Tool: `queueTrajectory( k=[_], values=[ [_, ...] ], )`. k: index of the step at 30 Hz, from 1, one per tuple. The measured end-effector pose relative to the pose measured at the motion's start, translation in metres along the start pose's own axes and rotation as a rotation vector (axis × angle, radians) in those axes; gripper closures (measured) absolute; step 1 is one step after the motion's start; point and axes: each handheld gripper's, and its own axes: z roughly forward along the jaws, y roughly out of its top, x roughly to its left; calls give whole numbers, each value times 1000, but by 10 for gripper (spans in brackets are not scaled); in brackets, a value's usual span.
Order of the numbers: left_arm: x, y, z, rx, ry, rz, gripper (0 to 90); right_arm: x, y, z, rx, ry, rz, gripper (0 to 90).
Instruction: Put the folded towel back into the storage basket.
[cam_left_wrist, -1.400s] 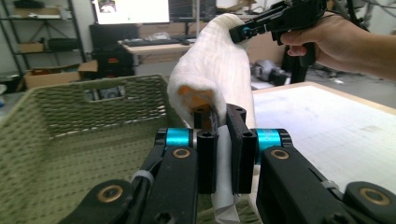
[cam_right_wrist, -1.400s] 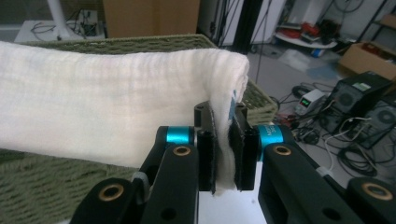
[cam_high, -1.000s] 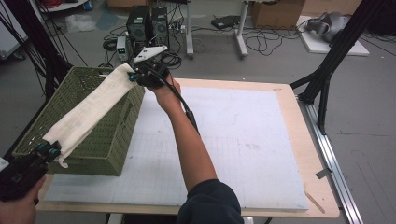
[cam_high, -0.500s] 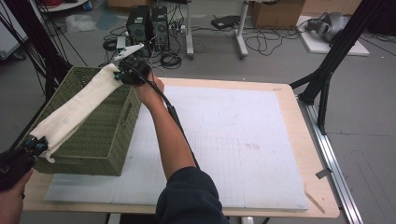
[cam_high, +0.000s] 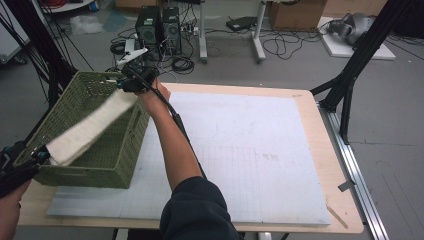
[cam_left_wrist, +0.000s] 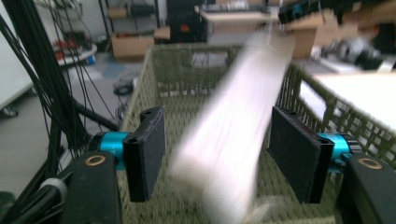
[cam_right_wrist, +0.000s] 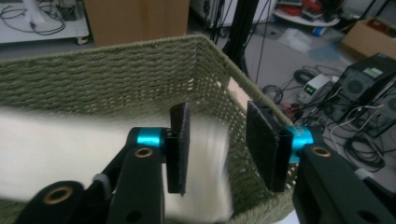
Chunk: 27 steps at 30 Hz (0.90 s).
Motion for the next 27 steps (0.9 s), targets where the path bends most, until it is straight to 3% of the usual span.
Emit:
queueTrajectory(
  k=[7,10,15,18,20,27],
  values=[
    [-9,11,-11,-51,-43,0,351,-3,2,-31,-31,-4,10,520],
    [-18,12,-11,-67,-96,-24,337,-4,0,-51,-47,13,13,491],
    [-37,12,-2,-70,-183,-72,232,-8,-13,-84,-44,58,30,415],
    [-50,15,5,-66,-219,-87,170,-12,-24,-102,-48,60,71,325],
    [-60,19,10,-57,-247,-81,170,-15,-32,-111,-41,45,88,246],
    [-91,25,26,-71,-354,-88,170,-22,-54,-149,-41,44,96,209]
  ],
)
